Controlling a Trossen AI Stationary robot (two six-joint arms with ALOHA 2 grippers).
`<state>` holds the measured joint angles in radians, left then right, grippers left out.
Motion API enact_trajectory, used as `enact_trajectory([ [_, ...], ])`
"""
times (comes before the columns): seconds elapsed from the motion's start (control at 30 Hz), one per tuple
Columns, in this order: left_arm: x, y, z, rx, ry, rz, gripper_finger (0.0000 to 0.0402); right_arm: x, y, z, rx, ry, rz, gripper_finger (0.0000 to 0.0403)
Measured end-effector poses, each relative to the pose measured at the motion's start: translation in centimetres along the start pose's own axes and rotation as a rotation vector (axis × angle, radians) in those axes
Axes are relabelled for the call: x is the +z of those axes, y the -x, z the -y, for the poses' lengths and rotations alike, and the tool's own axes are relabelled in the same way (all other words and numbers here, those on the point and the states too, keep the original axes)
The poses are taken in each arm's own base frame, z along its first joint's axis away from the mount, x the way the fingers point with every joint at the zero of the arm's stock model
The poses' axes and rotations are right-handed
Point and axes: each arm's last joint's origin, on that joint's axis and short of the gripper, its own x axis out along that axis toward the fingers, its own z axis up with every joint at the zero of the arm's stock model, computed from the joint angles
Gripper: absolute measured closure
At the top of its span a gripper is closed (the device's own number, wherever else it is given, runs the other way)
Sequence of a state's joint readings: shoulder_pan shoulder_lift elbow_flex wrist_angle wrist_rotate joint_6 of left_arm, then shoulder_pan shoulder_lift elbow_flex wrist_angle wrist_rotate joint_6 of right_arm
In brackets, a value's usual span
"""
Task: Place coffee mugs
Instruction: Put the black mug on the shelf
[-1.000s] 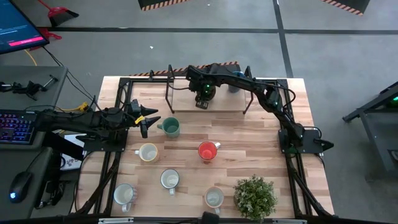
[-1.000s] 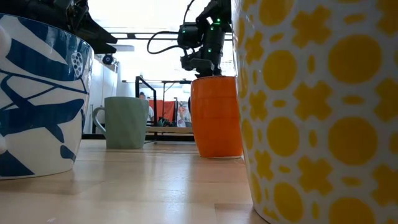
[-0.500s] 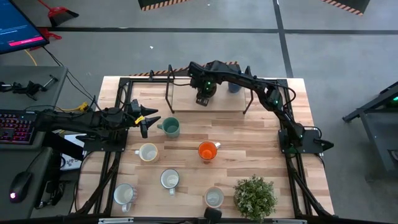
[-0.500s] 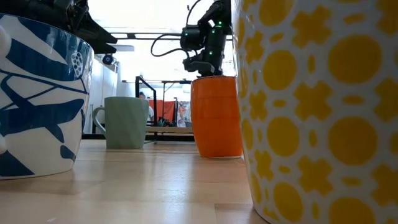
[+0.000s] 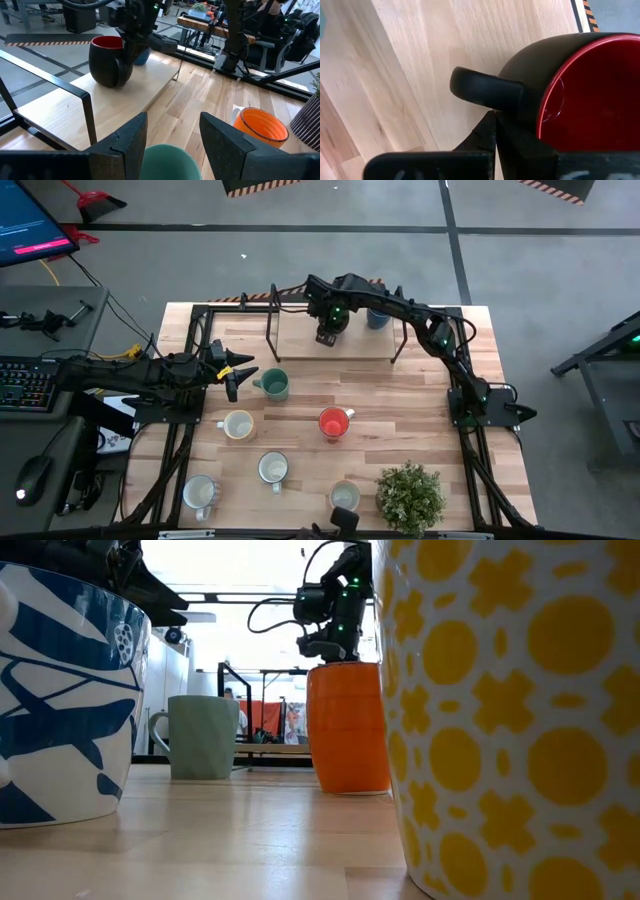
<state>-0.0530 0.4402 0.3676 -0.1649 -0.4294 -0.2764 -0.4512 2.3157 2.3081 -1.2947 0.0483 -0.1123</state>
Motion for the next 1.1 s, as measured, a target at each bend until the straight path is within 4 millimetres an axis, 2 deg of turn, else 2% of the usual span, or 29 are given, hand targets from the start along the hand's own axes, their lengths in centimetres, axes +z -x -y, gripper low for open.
enact_trajectory([
  [0.67, 0.0, 0.0, 0.0, 0.000, 0.000, 0.000, 0.0229, 0.1, -0.1, 0.7, -0.004, -0.015, 0.013, 0.0403],
  [0.9, 0.0, 0.0, 0.0, 0.000, 0.001, 0.000, 0.0229, -0.1, -0.1, -0.5, 0.065, -0.004, -0.015, 0.0403],
  [1.1, 0.0, 0.0, 0.0, 0.000, 0.000, 0.000, 0.0229, -1.3, 0.1, -1.3, 0.045, 0.016, -0.144, 0.0403],
])
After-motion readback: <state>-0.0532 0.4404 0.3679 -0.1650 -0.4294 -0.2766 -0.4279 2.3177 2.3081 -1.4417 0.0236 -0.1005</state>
